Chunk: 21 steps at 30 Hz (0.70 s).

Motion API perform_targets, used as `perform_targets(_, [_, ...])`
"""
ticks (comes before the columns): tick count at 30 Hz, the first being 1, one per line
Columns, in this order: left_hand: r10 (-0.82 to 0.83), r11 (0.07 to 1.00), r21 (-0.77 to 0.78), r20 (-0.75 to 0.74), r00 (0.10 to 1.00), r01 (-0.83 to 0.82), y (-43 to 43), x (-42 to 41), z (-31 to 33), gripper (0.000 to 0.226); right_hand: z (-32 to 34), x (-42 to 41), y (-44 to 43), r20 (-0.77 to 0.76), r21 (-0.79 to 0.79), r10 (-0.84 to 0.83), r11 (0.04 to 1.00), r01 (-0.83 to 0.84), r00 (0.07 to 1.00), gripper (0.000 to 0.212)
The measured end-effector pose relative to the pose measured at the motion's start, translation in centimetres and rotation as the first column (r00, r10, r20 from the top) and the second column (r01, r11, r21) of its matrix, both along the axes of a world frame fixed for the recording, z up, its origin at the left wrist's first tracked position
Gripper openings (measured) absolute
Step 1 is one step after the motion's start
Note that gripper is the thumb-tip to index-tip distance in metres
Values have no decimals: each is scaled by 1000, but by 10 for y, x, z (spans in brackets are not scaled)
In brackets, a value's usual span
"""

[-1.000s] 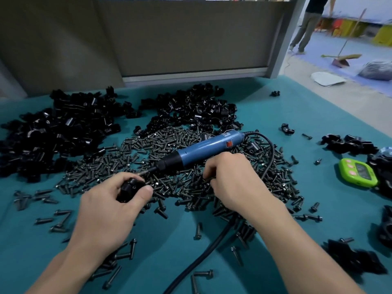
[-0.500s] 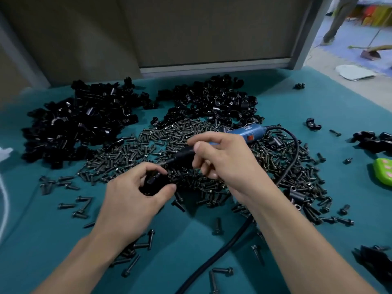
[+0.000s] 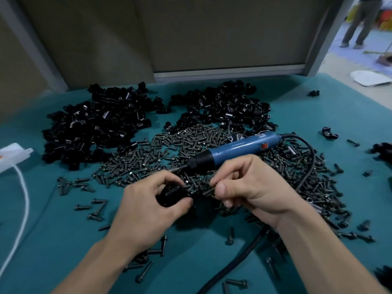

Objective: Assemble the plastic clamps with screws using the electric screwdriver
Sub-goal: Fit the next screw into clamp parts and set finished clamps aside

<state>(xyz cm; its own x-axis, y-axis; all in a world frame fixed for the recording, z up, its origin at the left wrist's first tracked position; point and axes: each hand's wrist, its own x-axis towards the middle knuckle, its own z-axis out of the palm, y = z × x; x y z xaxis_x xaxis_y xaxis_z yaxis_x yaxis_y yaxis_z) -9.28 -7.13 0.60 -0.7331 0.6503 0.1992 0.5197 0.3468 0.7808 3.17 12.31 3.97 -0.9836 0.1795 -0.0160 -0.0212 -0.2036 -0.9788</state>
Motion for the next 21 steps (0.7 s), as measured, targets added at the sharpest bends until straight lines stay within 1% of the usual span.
perform_targets(2, [-43, 999, -10, -19, 999, 43, -2, 0, 1, 39, -2, -1, -2, -18, 8, 0, 1000, 1, 1000, 36])
perform_targets(5, [-66, 998, 7, -50, 997, 66, -3, 1, 3, 41, -4, -4, -6, -43, 38, -36, 999, 38, 998, 26])
perform_targets(8, [-62, 996, 66, -49, 997, 66, -3, 3, 5, 39, -6, -8, -12, -39, 160, -152, 975, 157, 988, 20])
perform_targets(11, [-64, 990, 124, -25, 998, 67, -2, 2, 6, 35, -8, -10, -16, -25, 298, -234, 926, 231, 972, 26])
perform_targets(14, [-83, 980, 180, 13, 996, 79, -1, 0, 5, 28, -10, -12, -20, -5, 342, -257, 908, 243, 966, 28])
perform_targets(18, [-83, 971, 230, 59, 995, 67, -1, -1, 5, 19, -10, -13, -22, 26, 408, -244, 888, 213, 969, 24])
perform_targets(21, [-95, 963, 261, 97, 991, 67, -1, -1, 5, 18, -9, -13, -26, 45, 392, -207, 904, 174, 977, 23])
